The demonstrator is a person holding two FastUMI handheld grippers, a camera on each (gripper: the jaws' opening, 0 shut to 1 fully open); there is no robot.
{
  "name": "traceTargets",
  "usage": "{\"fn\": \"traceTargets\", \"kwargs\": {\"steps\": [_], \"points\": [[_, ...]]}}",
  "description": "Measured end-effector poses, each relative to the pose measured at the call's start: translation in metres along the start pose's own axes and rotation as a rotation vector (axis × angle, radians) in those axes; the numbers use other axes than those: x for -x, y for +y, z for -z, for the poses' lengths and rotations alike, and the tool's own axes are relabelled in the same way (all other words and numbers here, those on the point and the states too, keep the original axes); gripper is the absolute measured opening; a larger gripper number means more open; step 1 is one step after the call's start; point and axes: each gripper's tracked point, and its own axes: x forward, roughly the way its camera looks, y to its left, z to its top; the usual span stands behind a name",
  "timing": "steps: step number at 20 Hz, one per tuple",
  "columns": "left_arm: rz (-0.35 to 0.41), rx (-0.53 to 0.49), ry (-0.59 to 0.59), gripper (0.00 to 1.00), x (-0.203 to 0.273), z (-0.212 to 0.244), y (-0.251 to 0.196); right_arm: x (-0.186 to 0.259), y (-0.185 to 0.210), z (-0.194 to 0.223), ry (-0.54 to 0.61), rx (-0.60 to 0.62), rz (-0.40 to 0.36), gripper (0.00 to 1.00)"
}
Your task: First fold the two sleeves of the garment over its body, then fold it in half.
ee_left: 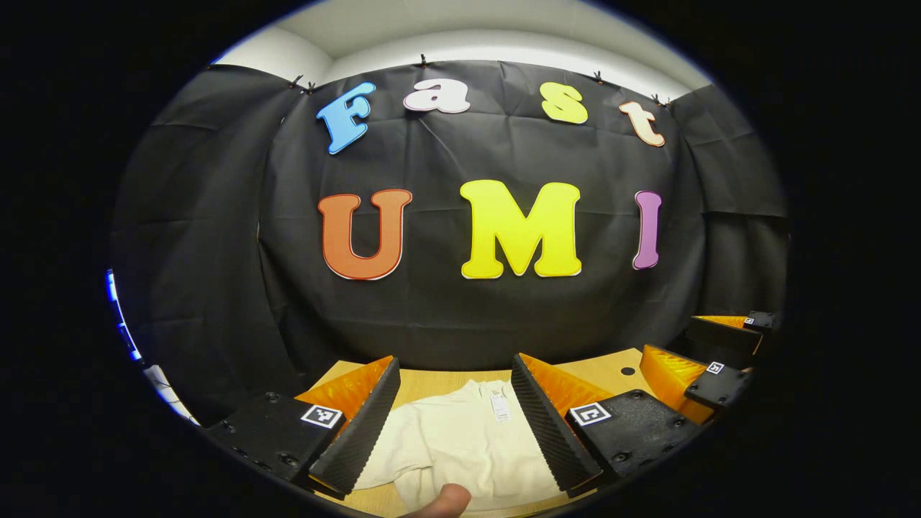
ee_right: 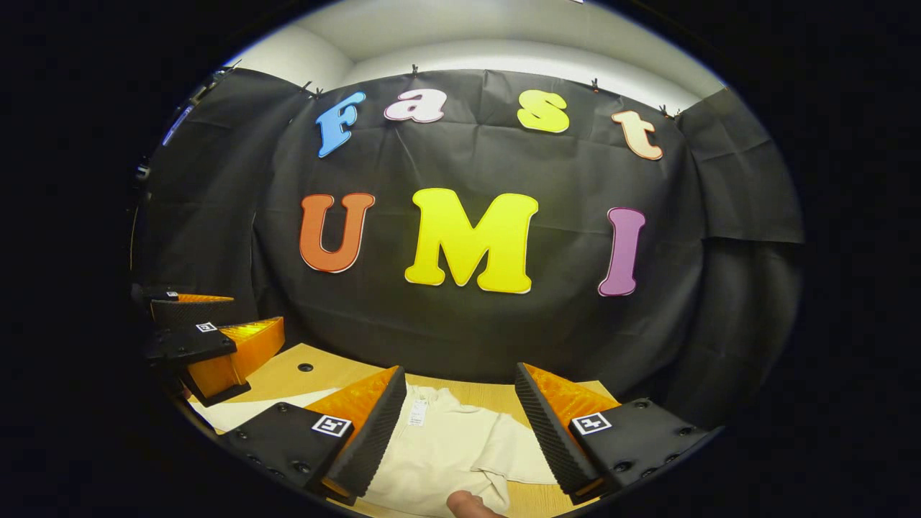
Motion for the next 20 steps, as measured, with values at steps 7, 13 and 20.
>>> {"fn": "traceTargets", "kwargs": {"steps": [7,13,20], "points": [[0.003,-0.013,0.003,0.99,0.008,0.003,-0.017,-0.006,-0.089,0.045,0.076,-0.049,0.162,0.95],[0.045,-0.039,-0.003,0.98,0.019,0.001,-0.060,0.002,-0.219,0.132,0.212,-0.121,0.374,0.95],[-0.001,-0.127,-0.013,0.99,0.028,-0.002,-0.094,0.023,-0.360,0.269,0.467,-0.160,0.579,0.95]]}}
